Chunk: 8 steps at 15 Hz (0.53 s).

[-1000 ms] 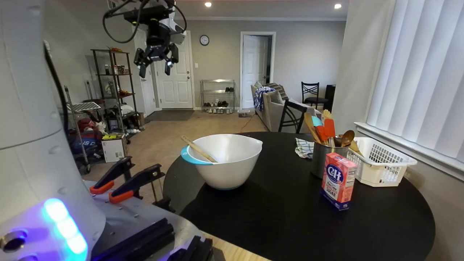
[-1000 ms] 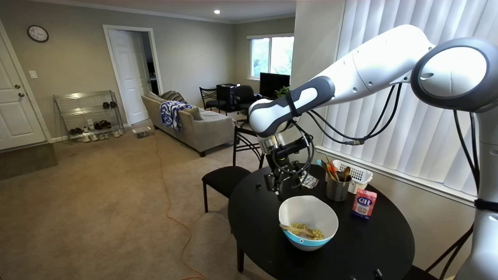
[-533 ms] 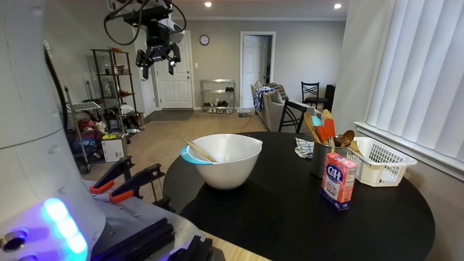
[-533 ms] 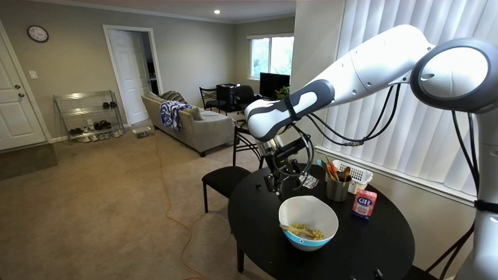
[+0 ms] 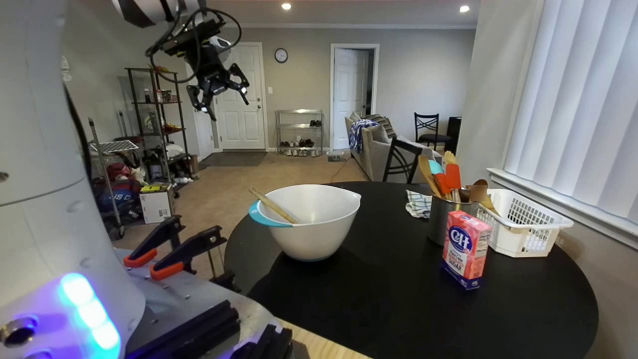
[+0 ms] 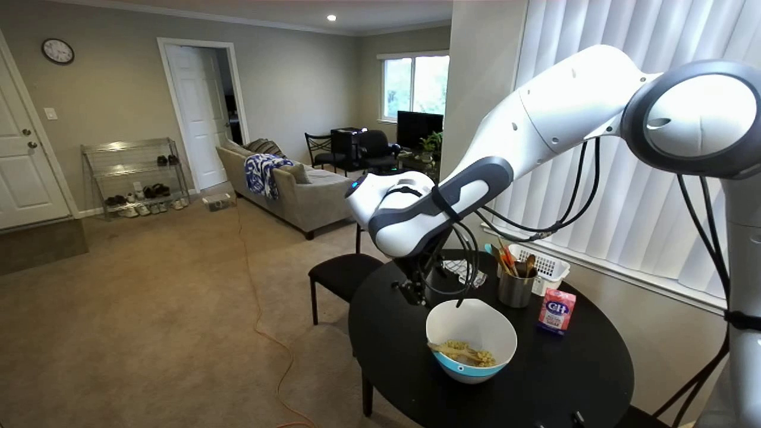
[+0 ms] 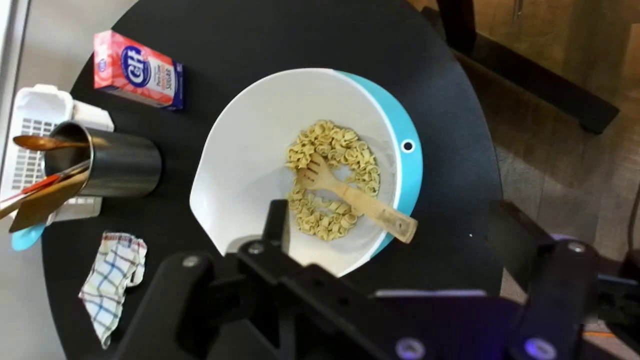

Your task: Use the wooden spoon to stir in the white bowl

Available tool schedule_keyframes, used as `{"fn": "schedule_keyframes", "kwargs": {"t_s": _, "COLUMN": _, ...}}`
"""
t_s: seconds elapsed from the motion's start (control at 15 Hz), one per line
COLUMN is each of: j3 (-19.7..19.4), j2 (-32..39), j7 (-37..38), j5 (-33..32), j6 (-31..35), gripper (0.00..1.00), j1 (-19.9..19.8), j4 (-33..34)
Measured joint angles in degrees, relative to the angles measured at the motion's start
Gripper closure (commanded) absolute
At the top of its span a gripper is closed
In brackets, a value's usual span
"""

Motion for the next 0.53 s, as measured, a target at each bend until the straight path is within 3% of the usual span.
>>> {"fn": "schedule_keyframes", "kwargs": {"t_s": 0.27, "j3": -0.1, "j2": 1.4, "j7": 2.5, "j5": -7.6, "j6": 2.0, "gripper": 0.00, "j1": 1.4, "j4": -1.5}}
{"fn": "schedule_keyframes", "kwargs": {"t_s": 0.53, "j3": -0.9, "j2": 4.2, "j7": 11.4, "j5": -17.7, "j6": 3.1, "gripper": 0.00, "j1": 2.9, "j4": -3.1}}
